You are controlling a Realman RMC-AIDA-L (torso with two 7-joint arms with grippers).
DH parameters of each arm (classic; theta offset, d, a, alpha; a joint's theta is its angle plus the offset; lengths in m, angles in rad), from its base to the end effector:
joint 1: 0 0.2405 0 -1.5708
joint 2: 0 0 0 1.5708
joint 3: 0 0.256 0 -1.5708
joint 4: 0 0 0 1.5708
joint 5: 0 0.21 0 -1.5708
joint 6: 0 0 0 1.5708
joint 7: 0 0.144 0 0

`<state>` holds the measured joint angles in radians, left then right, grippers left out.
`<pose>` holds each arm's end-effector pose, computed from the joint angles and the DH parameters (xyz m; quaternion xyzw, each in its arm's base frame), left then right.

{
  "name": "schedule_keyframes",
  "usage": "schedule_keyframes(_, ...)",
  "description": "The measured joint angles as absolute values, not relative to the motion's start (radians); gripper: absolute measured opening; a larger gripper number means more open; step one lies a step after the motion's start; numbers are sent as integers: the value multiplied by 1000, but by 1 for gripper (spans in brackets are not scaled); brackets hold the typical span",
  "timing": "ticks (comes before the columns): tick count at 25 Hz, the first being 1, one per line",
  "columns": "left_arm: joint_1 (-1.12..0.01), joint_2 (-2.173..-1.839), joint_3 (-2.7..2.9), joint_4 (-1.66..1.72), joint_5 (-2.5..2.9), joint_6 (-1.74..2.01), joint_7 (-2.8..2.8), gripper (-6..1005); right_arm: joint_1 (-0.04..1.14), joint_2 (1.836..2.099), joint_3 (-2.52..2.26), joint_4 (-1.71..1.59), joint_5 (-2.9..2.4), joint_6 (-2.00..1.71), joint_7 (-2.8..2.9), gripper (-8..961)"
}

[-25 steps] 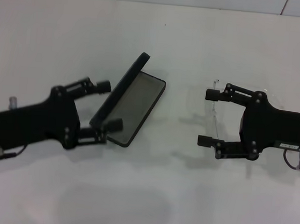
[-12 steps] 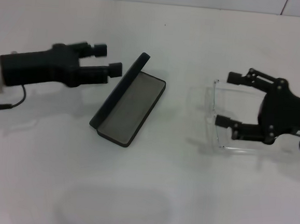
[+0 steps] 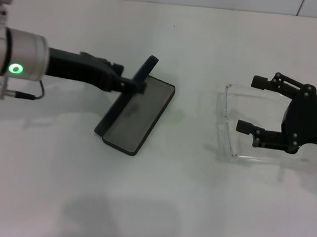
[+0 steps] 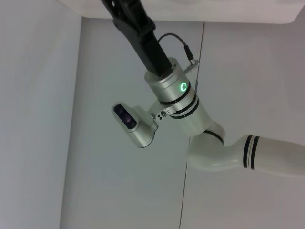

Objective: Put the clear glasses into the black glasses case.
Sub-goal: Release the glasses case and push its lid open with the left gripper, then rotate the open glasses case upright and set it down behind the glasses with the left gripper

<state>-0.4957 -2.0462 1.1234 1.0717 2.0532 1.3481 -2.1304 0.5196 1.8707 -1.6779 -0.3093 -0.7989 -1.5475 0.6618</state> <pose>-0.2186 0.3650 0.0141 -0.9198 -0.3461 -0.1070 0.1510 0.2510 0.3148 -0.0005 -0.9198 -0.0204 0.3506 0.1751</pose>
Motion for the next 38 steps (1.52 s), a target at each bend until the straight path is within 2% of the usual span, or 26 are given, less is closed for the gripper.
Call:
schedule_keyframes(6,-535,-2084,1130,1074,2194,1344,-2188,861,518,1877,-1678,-310,-800,-1542,661,869)
schedule_keyframes(15,-548,-2088,1188,1070,2266,1282,-2244,820,524,1884,-1678,-311,-810,-1542,661,869)
schedule_keyframes(26,-550,-2085,1190,1077,2281,1280,-2262,589,527,1884,-1678,-313,-810,-1543,658,868)
schedule_keyframes(32,-582,-2083,1183,1084,2288,1276,-2198,411,518,1885,-1684,-313,-813,-1554,636,868)
schedule_keyframes(38,-632,-2081,1188,1102,2290,1219,-2066,235,511,1899,-1685,-313,-836,-1555,622,868)
